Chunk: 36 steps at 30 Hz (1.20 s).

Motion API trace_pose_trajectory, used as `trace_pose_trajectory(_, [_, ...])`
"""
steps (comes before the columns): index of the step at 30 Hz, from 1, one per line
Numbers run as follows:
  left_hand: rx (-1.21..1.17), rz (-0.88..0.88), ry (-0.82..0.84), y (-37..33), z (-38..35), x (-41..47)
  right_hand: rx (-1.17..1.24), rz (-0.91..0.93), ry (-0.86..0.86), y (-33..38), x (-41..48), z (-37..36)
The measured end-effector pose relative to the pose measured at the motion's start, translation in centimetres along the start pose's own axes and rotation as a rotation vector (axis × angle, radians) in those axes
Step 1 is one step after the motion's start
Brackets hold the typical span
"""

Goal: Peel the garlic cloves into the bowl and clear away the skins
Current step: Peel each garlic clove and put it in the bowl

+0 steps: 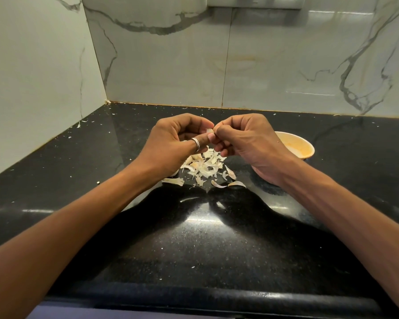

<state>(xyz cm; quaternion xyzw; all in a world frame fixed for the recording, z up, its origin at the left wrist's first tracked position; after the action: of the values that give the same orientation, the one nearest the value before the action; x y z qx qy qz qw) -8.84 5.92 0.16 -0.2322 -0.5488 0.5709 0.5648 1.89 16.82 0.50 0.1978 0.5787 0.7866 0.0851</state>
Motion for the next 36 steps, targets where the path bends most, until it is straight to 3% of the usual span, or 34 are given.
trace_pose_trajectory(14, [-0.424,0.130,-0.049,1.0,0.5,0.2,0.026,-0.011,-0.034,0.2,-0.1,0.4])
trace_pose_trajectory(23, [-0.539,0.137,-0.069,1.1,0.6,0.1,0.067,0.013,-0.069,0.6,-0.4,0.9])
trace_pose_trajectory(36, [-0.409,0.112,-0.059,0.6,0.5,0.0,-0.225,0.140,-0.016,1.7,-0.6,0.5])
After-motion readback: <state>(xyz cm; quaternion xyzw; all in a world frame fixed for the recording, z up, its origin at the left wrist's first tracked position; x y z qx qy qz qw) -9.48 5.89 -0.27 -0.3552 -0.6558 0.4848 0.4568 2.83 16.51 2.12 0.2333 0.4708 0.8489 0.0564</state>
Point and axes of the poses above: each hand's wrist, its own x-axis towards the middle knuckle, its own z-axis out of the back of the hand, y = z × x, the point moved 7 cm from there along x, towards the middle knuckle, and after that the axes turned 14 degrees about y, right-handed, at the moved point
